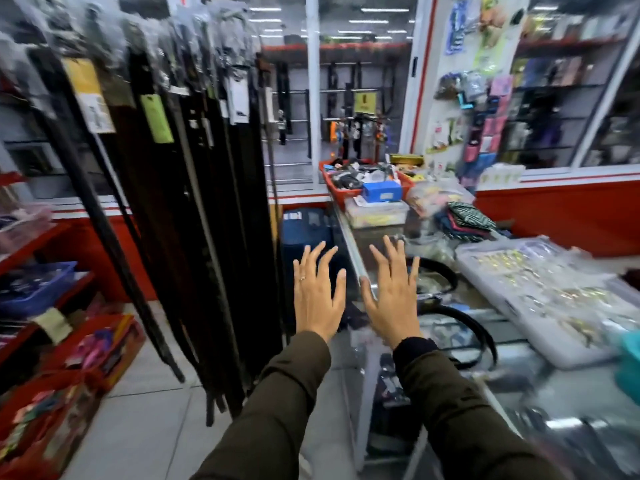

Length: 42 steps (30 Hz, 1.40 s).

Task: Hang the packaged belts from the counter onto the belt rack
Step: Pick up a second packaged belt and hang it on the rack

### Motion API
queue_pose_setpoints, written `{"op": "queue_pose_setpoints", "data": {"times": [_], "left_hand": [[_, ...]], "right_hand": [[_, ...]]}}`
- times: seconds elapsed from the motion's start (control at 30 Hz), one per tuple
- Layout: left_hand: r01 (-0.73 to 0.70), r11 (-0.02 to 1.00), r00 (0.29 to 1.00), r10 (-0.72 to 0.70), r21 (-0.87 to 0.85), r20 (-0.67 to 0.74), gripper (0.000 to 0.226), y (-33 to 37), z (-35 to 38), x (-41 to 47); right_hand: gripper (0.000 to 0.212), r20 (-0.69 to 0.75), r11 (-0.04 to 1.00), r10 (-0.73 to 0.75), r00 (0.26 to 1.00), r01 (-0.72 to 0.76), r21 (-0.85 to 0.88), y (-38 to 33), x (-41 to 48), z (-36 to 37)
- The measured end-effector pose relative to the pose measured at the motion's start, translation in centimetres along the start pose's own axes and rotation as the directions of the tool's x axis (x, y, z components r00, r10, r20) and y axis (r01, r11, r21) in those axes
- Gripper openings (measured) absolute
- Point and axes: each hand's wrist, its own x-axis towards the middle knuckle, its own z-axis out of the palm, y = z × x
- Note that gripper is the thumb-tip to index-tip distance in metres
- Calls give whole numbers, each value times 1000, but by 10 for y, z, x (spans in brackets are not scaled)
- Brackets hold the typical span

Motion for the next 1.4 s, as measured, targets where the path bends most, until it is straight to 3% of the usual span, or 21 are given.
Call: {"op": "queue_pose_setpoints", "data": {"times": [0.13, 0.27, 0.33, 0.4, 0.47, 0.53, 0.6, 0.73, 0.83, 1.03, 1.23, 1.4], "left_hand": [[-13, 1000, 983, 13, 2, 184, 58, 18, 50, -34], [-66, 998, 919, 58, 7, 391, 77, 35, 91, -63], [-86, 996, 833, 81, -18, 547, 87, 41, 109, -73], [-114, 991, 702, 129, -68, 700, 81, 46, 121, -78], [-116, 988, 548, 147, -99, 824, 75, 54, 128, -80], [-126, 989, 479, 133, -82, 868, 75, 59, 133, -84], [-166, 985, 512, 131, -52, 849, 72, 61, 137, -87], [-189, 981, 635, 157, -45, 756, 37, 59, 139, -89], [-187, 980, 684, 181, -69, 707, 28, 55, 133, -87], [-174, 965, 747, 259, -196, 612, 25, 36, 113, -68], [-109, 955, 802, 249, -277, 543, 23, 10, 67, -26], [75, 923, 925, 77, -378, 372, 30, -2, 20, -12]], "right_hand": [[50, 43, 983, 146, 988, -139, -121, 56, -45, -15], [58, 179, 950, 282, 943, -248, -191, 107, -84, -32], [69, 264, 943, 320, 910, -278, -183, 128, -102, -40], [73, 359, 931, 357, 863, -297, -211, 144, -115, -46], [65, 456, 912, 399, 796, -294, -285, 154, -121, -51], [57, 536, 909, 392, 748, -225, -350, 160, -124, -52], [53, 569, 917, 368, 735, -184, -355, 161, -125, -54], [41, 521, 929, 344, 781, -204, -307, 159, -127, -60], [36, 492, 947, 285, 823, -161, -278, 155, -127, -62], [35, 411, 971, 239, 880, -209, -117, 131, -107, -63], [27, 419, 952, 202, 885, -278, 128, 88, -68, -51], [27, 447, 814, 196, 873, -399, 421, 46, -37, -29]]}}
